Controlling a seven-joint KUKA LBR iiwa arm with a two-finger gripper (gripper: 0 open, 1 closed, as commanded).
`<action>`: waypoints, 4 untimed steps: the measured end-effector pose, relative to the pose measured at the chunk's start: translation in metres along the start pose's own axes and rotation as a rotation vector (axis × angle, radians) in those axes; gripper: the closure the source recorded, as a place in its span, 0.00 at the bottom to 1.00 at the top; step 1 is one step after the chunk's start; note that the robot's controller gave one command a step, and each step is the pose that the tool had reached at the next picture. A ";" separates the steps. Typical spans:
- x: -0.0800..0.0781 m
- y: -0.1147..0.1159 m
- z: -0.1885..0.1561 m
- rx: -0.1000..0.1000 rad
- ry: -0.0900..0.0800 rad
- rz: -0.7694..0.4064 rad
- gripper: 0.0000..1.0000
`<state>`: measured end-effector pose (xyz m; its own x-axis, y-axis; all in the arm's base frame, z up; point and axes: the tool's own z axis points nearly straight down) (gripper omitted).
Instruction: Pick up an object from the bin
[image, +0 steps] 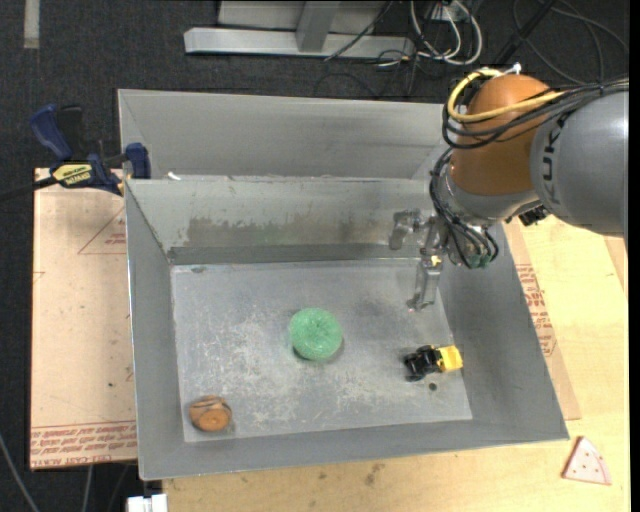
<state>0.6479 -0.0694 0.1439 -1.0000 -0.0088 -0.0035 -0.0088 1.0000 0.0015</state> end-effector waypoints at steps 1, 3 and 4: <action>0.004 0.021 0.033 0.001 0.002 0.257 1.00; 0.003 0.021 0.033 0.002 0.002 0.257 0.00; 0.008 0.058 0.046 0.003 0.000 0.193 0.00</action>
Offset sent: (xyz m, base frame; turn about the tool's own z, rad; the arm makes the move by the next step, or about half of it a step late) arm 0.0000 0.0000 0.0000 0.0000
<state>0.6399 -0.0118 0.0983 -0.9831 0.1829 -0.0033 0.1829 0.9831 -0.0010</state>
